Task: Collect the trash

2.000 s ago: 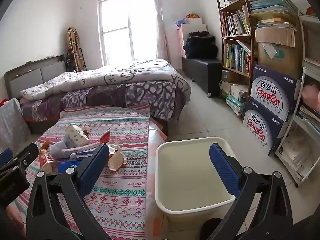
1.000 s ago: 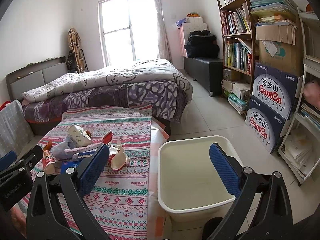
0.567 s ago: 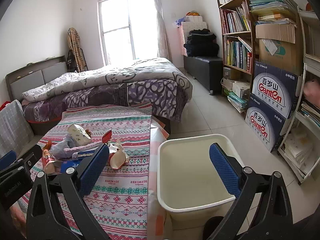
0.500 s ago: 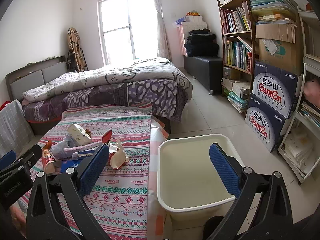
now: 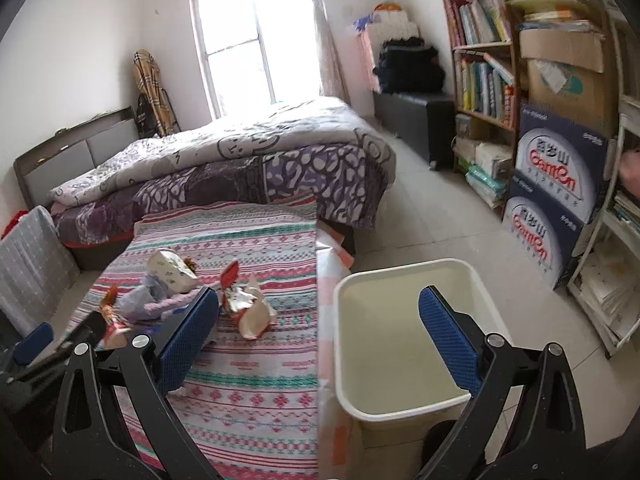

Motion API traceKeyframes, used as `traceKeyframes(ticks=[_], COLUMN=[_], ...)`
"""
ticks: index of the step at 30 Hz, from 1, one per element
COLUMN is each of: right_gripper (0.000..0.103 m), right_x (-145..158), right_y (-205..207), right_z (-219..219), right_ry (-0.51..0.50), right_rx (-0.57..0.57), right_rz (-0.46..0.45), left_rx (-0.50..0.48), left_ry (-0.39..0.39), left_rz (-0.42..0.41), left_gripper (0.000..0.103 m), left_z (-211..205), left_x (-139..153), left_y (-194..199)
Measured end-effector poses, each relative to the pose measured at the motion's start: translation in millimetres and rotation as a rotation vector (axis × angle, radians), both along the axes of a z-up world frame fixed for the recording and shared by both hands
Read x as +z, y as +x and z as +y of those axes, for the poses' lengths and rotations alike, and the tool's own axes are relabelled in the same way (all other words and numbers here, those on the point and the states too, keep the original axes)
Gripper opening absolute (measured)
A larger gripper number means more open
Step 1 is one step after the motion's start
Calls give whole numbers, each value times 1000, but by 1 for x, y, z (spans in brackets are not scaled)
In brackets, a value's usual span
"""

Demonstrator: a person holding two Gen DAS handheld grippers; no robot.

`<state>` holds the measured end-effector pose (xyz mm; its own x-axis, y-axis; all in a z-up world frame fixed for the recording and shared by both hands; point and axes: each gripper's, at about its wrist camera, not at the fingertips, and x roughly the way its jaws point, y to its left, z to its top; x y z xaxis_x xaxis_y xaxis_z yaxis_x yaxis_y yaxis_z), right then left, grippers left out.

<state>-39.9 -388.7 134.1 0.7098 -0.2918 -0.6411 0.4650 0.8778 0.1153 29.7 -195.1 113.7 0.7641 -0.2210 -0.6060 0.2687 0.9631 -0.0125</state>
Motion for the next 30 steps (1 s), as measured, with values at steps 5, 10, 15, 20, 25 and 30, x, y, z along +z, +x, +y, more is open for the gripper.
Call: traceKeyframes(ticks=[5,10,15,20,25,30], right_gripper=[96,96,96,96,96,96], right_x=[13,9,-26,-69,-92,-107], right_y=[39,77,115,150,183,202], right_z=[4,-14,-25,-22,-16,-12], right_ry=[-65,70,182,272,342,385], right_rx=[99,165,200,229,262,267], right_rz=[79,144,206,307,360,401], left_rx=[79,192,272,343,409,416], left_ry=[18,9,16,-63,-100,-94], left_rz=[84,337,567,730,822,856], left_gripper=[96,96,96,96,96,86], left_z=[27,73,113,141,156,159], left_x=[11,-13,-49,-78,-99,-105], left_y=[52,125,176,205,219,223])
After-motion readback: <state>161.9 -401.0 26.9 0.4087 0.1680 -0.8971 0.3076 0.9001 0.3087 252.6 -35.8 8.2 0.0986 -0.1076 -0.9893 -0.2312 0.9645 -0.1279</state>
